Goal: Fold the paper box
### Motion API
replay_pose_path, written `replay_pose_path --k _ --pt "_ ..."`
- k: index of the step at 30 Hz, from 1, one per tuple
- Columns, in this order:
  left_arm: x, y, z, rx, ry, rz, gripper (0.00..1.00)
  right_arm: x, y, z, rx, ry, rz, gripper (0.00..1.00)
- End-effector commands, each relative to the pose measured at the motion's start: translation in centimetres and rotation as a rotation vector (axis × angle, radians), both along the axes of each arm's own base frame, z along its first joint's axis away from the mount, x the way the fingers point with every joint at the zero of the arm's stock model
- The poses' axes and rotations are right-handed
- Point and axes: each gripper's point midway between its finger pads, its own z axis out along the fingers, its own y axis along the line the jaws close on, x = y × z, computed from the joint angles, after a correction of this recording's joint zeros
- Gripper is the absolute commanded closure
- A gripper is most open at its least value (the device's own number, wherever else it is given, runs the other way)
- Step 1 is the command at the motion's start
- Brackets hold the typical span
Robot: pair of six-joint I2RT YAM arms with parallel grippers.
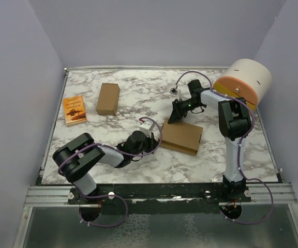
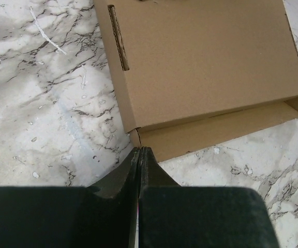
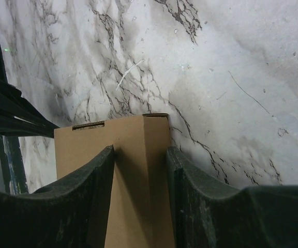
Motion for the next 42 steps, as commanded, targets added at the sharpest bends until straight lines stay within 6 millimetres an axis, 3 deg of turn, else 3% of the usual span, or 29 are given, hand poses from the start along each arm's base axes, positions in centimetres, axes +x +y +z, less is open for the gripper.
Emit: replay_pose_path --k 1,10,42 --pt "0.5 -0.2 0.2 0.052 0.000 -0.006 1.00 -1.5 0.4 -0.4 0.021 0.051 0.018 0.61" --pt "1.1 0.2 0.9 0.141 -0.027 0.011 1.00 -2.2 0.6 -0.5 0.025 0.063 0.030 0.72" --pt "3.9 -0.5 5.1 0.132 -0.004 0.074 1.00 -4.6 1.7 -1.6 0.000 0.067 0.081 0.72"
